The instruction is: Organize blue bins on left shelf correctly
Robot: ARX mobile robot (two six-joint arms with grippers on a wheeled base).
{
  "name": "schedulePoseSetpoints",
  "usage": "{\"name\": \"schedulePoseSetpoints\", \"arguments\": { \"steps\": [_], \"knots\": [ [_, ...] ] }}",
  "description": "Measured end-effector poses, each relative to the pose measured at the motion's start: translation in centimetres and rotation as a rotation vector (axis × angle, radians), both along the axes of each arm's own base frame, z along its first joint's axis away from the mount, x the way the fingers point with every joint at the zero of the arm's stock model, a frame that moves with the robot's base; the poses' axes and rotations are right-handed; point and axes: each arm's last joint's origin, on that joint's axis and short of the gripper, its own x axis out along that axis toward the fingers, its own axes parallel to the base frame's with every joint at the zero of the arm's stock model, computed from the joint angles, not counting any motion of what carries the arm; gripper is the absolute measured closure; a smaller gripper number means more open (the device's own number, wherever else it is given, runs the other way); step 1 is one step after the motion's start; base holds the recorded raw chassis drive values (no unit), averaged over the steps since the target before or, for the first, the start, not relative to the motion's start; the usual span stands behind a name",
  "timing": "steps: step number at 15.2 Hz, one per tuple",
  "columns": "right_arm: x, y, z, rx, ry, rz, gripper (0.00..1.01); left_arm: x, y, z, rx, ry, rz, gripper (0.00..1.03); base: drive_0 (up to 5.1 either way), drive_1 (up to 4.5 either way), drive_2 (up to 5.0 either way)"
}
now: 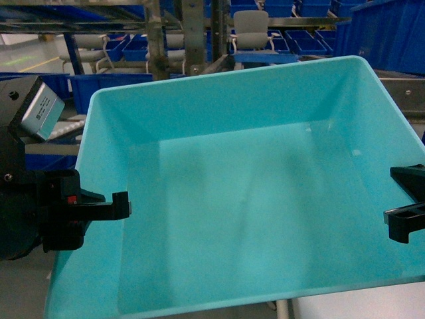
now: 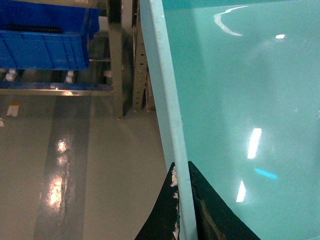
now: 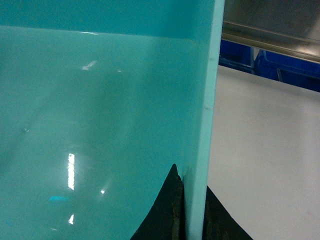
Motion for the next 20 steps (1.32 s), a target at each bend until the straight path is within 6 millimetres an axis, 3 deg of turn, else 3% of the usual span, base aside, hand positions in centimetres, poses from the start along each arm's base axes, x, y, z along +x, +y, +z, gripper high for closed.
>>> {"name": "schedulePoseSetpoints", "arguments": {
  "steps": [20],
  "knots": [
    [0.01,-0.01,0.09,0.001,-0.007,0.0,0.99,0.01,0.0,0.02,-0.001,-0.004,0.0,1.01,-4.7,3.68,1.1]
  ]
}}
